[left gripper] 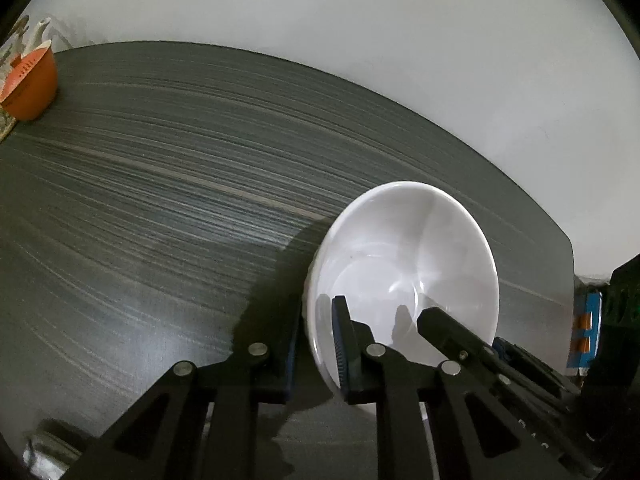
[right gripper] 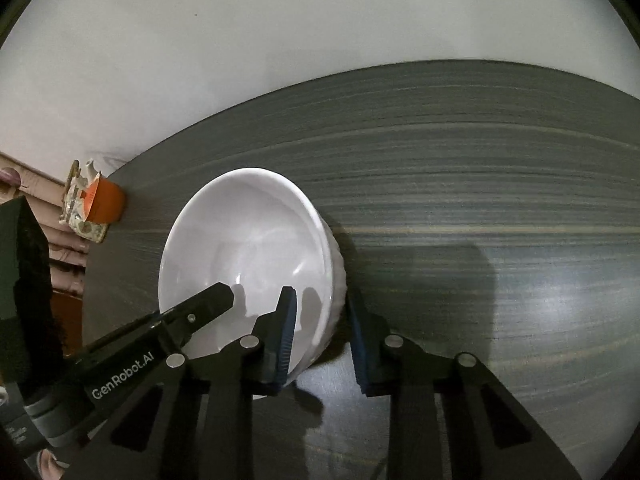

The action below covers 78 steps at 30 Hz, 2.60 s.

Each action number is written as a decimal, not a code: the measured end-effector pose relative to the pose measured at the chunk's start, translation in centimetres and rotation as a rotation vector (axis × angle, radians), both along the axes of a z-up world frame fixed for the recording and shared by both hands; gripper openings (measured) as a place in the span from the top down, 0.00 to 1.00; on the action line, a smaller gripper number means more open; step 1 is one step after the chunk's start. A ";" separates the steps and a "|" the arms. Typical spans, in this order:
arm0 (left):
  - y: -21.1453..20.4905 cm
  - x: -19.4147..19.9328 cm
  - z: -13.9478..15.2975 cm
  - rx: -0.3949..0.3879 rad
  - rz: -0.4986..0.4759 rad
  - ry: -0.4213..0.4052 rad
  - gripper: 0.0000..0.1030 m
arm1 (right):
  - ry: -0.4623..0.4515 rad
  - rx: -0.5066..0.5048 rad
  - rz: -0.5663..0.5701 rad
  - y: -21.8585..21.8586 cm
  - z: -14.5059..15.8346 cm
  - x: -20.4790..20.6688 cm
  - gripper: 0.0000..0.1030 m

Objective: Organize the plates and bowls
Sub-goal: 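Move the right tool to the white 'Rabbit' bowl and grasp its rim, then lift the 'Rabbit' bowl with the right tool over the pink bowl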

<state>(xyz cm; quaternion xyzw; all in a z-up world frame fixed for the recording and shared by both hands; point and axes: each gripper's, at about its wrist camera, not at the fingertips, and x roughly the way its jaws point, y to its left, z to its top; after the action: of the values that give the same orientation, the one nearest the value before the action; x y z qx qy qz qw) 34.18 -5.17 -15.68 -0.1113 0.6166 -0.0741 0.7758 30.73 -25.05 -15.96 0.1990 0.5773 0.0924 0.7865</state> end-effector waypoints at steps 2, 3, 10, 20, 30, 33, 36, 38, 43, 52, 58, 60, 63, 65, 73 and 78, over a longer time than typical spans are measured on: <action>0.0 0.1 0.2 0.003 -0.007 -0.008 0.85 | -0.007 -0.011 0.001 0.2 0.6 -0.4 0.77; -0.1 -0.3 0.7 0.004 -0.012 -0.013 0.85 | -0.013 -0.009 -0.004 0.1 1.0 -0.7 0.77; -1.8 -3.6 4.1 0.027 -0.045 -0.041 0.85 | -0.046 -0.006 -0.012 -0.7 4.2 -3.2 0.77; -3.6 -9.8 7.7 0.028 -0.062 -0.072 0.85 | -0.099 -0.029 -0.009 -0.4 9.3 -9.0 0.77; -2.9 -15.8 11.0 0.008 -0.061 -0.107 0.85 | -0.130 -0.023 -0.029 0.4 12.3 -15.2 0.77; -3.2 -17.5 11.5 0.009 -0.067 -0.108 0.85 | -0.141 -0.022 -0.030 1.2 12.7 -16.8 0.77; -1.7 -19.6 12.1 0.006 -0.076 -0.107 0.85 | -0.139 -0.022 -0.032 1.9 12.7 -18.2 0.77; -0.8 -20.8 12.3 0.008 -0.080 -0.106 0.85 | -0.137 -0.015 -0.039 2.3 12.5 -19.2 0.76; -0.3 -23.3 11.8 0.009 -0.098 -0.095 0.85 | -0.123 -0.010 -0.048 2.8 11.9 -21.4 0.76; 1.2 -25.5 9.9 0.008 -0.109 -0.040 0.85 | -0.095 -0.028 -0.047 4.1 11.0 -24.4 0.76; 1.9 -26.4 8.5 0.022 -0.106 -0.005 0.85 | -0.060 -0.027 -0.036 4.9 9.5 -25.3 0.75; 1.8 -26.6 8.0 0.028 -0.109 0.006 0.85 | -0.050 -0.024 -0.034 4.8 9.2 -25.6 0.75; 1.6 -26.6 7.3 0.031 -0.112 0.026 0.85 | -0.032 -0.025 -0.032 5.1 8.5 -25.4 0.75; 1.6 -26.7 6.7 0.035 -0.114 0.040 0.85 | -0.018 -0.023 -0.033 5.0 8.0 -25.3 0.75; 1.6 -26.5 5.3 0.055 -0.122 0.072 0.85 | 0.038 -0.011 -0.036 4.8 6.0 -25.4 0.75; 0.9 -26.4 5.3 0.072 -0.127 0.061 0.85 | 0.048 -0.012 -0.034 5.0 5.6 -24.9 0.75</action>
<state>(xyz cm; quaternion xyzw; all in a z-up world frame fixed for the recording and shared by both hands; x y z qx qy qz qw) 7.76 -4.26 -10.42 -0.0461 0.6481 -0.0976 0.7539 5.78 -20.04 -10.38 0.2061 0.5930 0.0707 0.7751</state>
